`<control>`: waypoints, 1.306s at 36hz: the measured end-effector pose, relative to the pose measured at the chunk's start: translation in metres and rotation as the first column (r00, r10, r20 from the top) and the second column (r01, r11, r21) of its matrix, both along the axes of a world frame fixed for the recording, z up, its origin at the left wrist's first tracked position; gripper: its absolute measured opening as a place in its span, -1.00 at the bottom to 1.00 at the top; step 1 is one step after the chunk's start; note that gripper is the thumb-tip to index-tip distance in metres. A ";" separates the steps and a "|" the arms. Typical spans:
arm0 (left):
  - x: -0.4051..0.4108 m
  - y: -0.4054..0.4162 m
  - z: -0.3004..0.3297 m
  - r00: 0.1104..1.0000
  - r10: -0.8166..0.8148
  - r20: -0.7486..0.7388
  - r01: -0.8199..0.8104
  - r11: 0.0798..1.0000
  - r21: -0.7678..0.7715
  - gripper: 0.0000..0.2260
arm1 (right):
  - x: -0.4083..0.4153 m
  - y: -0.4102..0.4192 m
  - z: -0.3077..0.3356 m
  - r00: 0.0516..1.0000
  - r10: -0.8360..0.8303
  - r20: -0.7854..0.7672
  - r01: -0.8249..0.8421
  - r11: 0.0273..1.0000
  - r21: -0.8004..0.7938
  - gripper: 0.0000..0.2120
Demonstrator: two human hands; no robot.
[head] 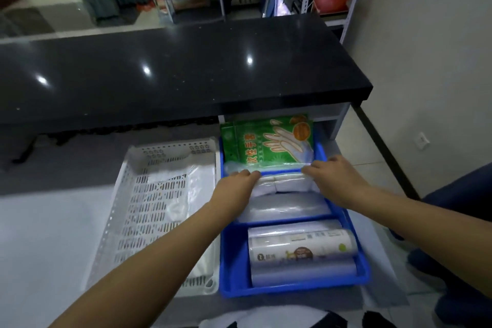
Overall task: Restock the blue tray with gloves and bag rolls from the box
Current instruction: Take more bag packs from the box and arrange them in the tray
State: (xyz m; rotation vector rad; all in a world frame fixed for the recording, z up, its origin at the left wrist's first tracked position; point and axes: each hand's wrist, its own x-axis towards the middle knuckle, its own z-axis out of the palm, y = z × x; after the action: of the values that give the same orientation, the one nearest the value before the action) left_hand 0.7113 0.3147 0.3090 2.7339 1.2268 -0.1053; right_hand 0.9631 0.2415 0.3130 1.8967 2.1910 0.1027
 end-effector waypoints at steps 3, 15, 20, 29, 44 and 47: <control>0.002 0.000 -0.009 1.000 0.007 -0.023 -0.005 0.997 0.080 -0.48 | 0.008 0.003 -0.012 0.999 0.050 0.000 -0.050 0.996 0.073 -0.62; 0.006 0.012 -0.011 0.991 0.093 -0.101 -0.111 0.973 -0.201 -0.41 | 0.008 0.010 -0.022 0.989 0.008 -0.144 -0.019 0.997 -0.077 -0.62; 0.007 0.020 0.003 0.989 0.133 -0.072 -0.146 0.964 -0.224 -0.50 | 0.008 0.020 -0.010 0.972 -0.065 -0.227 0.058 0.998 -0.037 -0.48; 0.000 -0.002 -0.020 0.973 0.078 0.219 -0.113 0.982 0.150 -0.52 | -0.011 -0.003 -0.043 0.970 -0.148 -0.195 0.155 0.988 0.023 -0.25; -0.003 -0.010 -0.024 0.977 0.208 0.043 -0.210 0.976 0.053 -0.37 | -0.015 -0.017 -0.029 0.924 -0.222 -0.311 0.220 0.975 -0.043 -0.25; -0.006 -0.023 -0.015 0.966 0.250 0.072 -0.252 0.967 0.025 -0.33 | -0.023 -0.025 -0.018 0.887 -0.234 -0.397 0.241 0.970 -0.033 -0.26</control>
State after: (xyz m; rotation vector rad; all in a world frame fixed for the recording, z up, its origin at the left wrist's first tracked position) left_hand 0.7048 0.2916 0.2936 2.5580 1.5543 0.0366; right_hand 0.9403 0.2163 0.2949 2.3511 2.1662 -0.3415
